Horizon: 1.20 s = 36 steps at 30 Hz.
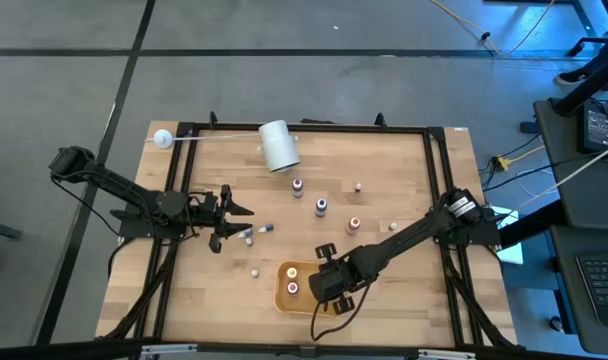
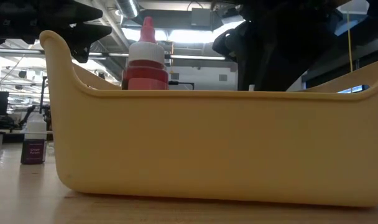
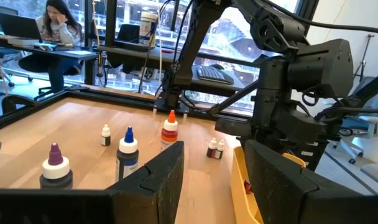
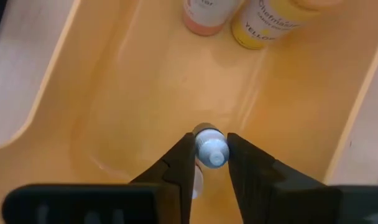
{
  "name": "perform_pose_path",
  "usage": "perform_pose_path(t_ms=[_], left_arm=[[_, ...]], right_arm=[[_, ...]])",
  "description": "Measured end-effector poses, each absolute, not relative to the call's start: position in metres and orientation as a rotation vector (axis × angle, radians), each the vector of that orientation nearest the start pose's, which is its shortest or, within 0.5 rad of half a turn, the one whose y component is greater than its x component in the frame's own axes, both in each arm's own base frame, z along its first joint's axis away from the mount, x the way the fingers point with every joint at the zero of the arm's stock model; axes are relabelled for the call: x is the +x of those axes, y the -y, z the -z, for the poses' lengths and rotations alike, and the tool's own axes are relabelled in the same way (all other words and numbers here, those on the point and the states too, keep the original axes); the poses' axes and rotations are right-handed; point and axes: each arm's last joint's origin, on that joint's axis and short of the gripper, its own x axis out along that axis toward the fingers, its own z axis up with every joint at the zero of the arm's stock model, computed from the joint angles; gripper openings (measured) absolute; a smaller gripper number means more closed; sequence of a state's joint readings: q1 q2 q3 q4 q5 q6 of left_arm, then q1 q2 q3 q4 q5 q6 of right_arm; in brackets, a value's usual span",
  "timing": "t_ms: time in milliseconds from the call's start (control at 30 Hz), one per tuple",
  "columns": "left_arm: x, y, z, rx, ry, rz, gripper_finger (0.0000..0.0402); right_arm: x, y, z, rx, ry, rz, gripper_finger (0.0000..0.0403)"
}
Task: Pick & Place food coloring
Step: Put the middle small purple food coloring bottle into the yellow bin, then put the top right small red food coloring bottle into the yellow bin
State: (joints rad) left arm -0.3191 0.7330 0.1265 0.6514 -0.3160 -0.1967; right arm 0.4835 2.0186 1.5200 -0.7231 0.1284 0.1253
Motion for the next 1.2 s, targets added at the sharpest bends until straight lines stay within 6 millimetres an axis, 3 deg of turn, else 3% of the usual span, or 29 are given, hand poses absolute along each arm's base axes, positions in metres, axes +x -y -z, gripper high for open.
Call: perform_pose_path(t_ms=[400, 533, 733, 1033, 1200], left_arm=[[0.150, 0.040, -0.194, -0.210, 0.041, 0.007, 0.0169], [0.150, 0.040, -0.194, -0.209, 0.038, 0.007, 0.0169], [0.150, 0.040, -0.193, -0.213, 0.035, 0.009, 0.0165], [0.149, 0.041, -0.193, -0.234, 0.030, 0.061, 0.0168], [0.149, 0.041, -0.193, -0.234, 0.030, 0.060, 0.0169]], right_arm=[[0.364, -0.187, -0.190, -0.265, -1.191, -0.235, 0.0121], [0.353, -0.184, -0.214, -0.262, -1.175, -0.240, 0.0121], [0.318, -0.184, -0.240, -0.216, -1.247, -0.197, 0.0122], [0.261, -0.167, -0.209, -0.095, -1.382, -0.033, 0.0122], [0.242, -0.156, -0.204, -0.011, -1.293, -0.032, 0.0122]])
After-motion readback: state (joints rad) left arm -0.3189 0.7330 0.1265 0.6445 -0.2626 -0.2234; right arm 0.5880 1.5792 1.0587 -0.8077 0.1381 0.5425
